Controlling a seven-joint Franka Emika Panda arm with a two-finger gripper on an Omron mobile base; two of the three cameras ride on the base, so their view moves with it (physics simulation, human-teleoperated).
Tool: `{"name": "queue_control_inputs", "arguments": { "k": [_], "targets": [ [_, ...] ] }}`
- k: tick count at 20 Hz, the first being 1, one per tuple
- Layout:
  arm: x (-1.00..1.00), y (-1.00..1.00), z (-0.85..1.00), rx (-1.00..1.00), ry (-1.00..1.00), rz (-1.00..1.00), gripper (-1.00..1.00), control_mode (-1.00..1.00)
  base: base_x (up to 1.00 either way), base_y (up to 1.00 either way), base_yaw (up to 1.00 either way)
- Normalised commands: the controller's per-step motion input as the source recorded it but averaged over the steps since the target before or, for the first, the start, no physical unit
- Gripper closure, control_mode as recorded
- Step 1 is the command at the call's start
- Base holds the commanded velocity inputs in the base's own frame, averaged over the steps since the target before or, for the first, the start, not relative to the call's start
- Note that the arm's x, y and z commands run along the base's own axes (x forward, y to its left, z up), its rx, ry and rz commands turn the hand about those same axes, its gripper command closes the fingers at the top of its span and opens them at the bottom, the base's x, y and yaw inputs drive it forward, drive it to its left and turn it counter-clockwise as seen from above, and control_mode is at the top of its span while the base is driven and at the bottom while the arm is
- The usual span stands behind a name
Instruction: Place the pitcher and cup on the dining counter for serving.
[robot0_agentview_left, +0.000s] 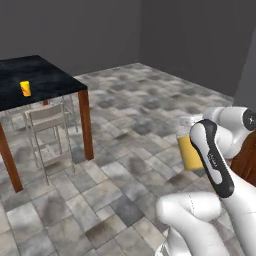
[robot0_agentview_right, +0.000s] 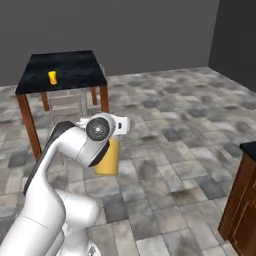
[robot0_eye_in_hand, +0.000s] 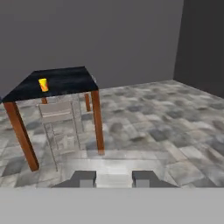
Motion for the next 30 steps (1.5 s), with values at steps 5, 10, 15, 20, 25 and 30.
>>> {"name": "queue_control_inputs", "arguments": {
  "k": [5,10,15,20,25,30],
  "targets": [
    [0.00,0.00,0.00,0.00,0.00,0.00,1.00,1.00,1.00,0.17,0.31],
    [0.00,0.00,0.00,0.00,0.00,0.00,1.00,1.00,1.00,0.00,0.05],
    [0.00,0.00,0.00,0.00,0.00,0.00,1.00,1.00,1.00,0.00,0.03],
    [0.00,0.00,0.00,0.00,0.00,0.00,1.00,1.00,1.00,0.00,0.05],
    [0.00,0.00,0.00,0.00,0.00,0.00,1.00,1.00,1.00,0.00,0.08],
    [0.00,0.00,0.00,0.00,0.00,0.00,1.00,1.00,1.00,0.00,0.12]
  ]
}}
